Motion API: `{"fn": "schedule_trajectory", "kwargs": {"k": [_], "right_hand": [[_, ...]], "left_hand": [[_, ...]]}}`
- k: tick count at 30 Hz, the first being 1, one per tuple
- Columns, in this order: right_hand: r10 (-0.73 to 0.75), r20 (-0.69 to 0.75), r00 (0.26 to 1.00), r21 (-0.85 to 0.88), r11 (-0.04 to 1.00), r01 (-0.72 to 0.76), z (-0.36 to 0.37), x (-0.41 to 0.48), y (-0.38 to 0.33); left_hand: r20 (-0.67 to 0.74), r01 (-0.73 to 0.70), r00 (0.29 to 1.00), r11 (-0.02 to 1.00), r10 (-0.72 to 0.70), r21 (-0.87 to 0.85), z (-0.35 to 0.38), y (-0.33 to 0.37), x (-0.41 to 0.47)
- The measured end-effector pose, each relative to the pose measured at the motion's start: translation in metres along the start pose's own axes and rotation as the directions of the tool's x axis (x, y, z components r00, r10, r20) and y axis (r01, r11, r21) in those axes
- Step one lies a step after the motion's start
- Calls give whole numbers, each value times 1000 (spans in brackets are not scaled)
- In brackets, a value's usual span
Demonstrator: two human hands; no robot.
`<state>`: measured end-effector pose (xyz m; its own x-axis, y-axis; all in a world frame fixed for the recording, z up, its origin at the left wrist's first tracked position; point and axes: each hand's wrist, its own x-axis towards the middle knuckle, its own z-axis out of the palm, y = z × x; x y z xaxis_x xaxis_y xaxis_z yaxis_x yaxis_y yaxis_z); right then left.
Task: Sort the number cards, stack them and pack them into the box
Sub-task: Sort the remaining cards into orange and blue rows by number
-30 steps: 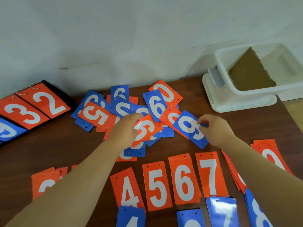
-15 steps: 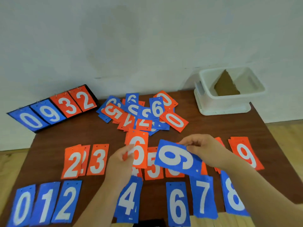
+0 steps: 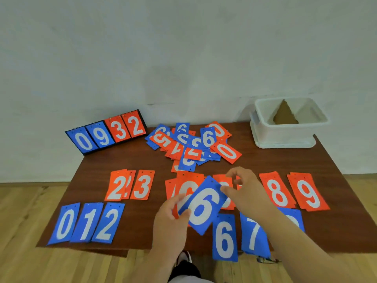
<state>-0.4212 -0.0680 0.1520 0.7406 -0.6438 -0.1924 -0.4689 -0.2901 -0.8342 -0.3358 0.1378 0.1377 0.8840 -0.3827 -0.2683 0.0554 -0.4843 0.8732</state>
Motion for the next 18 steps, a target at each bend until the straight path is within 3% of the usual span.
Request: {"fn": "schedule_trajectory", "kwargs": {"k": [3, 8, 12, 18], "right_hand": [[137, 171, 976, 188, 967, -169, 21, -21, 2], [234, 215, 948, 401, 864, -304, 64, -32, 2], [223, 139, 965, 294, 921, -255, 95, -20, -2], [166, 98, 981, 110, 978, -176, 153, 0, -23]], "left_hand": [[-53, 28, 998, 998, -31, -57, -8, -8, 2], [-5, 54, 998, 983, -56, -175, -17, -14, 10], [21, 100, 995, 969, -98, -227, -47, -29, 25], [-106, 70, 991, 996, -76, -62, -139, -70, 75]]}}
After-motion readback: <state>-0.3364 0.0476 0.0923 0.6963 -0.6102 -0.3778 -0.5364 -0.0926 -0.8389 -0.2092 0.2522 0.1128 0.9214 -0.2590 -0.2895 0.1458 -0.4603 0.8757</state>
